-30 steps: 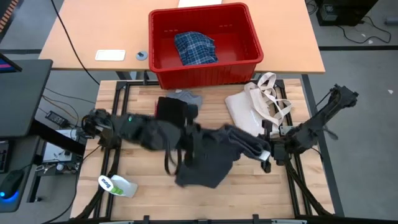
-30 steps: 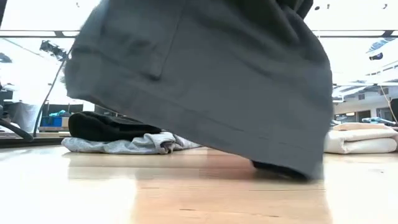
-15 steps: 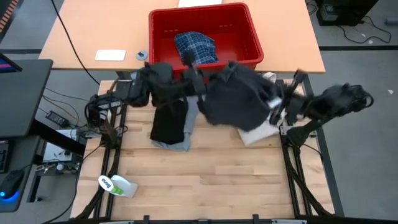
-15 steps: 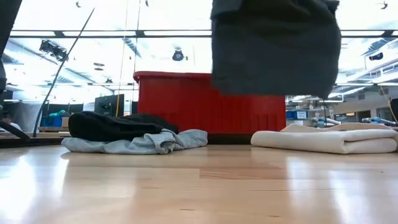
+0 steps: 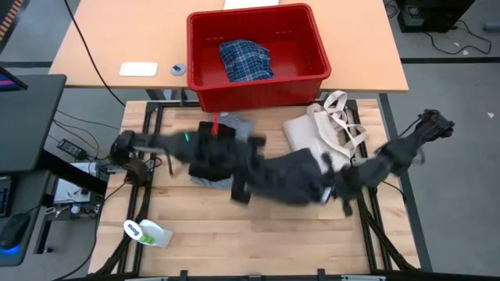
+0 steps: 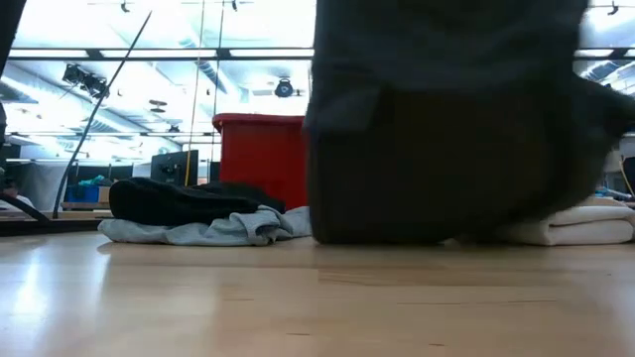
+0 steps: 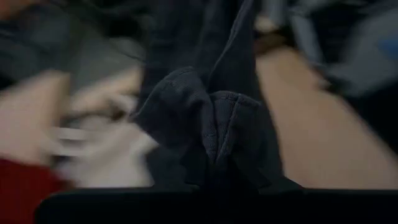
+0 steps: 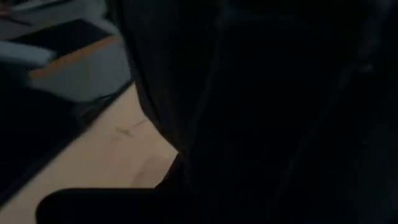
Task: Fold Laundry from Bin
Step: Fold the gray short pants
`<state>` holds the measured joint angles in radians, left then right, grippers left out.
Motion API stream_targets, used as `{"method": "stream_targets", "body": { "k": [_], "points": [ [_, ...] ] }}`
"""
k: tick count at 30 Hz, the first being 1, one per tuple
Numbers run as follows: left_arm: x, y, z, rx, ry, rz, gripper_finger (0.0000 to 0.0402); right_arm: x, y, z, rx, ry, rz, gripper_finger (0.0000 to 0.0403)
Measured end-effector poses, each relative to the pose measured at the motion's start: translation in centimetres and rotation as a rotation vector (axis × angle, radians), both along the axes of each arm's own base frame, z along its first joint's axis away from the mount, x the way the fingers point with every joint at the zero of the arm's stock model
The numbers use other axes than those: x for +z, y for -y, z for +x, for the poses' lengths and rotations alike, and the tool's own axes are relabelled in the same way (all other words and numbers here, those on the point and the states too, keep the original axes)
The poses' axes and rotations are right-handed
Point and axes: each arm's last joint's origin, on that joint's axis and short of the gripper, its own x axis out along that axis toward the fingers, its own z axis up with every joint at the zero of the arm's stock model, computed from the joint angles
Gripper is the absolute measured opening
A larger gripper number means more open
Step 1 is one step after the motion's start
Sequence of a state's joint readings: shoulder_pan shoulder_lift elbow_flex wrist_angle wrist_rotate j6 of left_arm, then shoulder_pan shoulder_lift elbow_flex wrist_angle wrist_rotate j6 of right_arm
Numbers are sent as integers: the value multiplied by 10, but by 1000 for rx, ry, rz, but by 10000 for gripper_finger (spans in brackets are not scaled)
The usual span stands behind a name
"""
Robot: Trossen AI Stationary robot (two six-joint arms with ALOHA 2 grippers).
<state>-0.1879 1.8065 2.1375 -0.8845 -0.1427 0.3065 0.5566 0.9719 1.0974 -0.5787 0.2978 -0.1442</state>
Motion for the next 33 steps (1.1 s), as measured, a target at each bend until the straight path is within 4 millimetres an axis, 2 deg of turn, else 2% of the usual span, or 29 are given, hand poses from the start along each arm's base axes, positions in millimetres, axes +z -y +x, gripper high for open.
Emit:
{"method": "stream_targets", "body": {
  "k": [5,8,13,18,21,25,28,33],
  "points": [
    [-71,58,3,-71,-188,-98,38,-63,-38,21,82,-119,13,49],
    [-106,86,2,-100,-203,-137,38,-88,-61,29,171,-149,84,49],
    [-148,119,-7,-118,-193,-238,38,-136,-96,39,236,-262,149,50],
    [-172,141,-13,-219,-137,-349,39,-174,-128,44,316,-417,218,50],
    [-174,146,-12,-299,-122,-441,39,-171,-138,46,362,-462,265,50],
    [-161,146,-9,-353,-86,-498,39,-146,-139,42,431,-425,295,50],
    [-148,142,-5,-362,-55,-475,39,-126,-127,32,413,-393,287,50],
    [-145,117,3,-189,-48,-387,39,-108,-94,10,161,-417,215,50]
  ]
}}
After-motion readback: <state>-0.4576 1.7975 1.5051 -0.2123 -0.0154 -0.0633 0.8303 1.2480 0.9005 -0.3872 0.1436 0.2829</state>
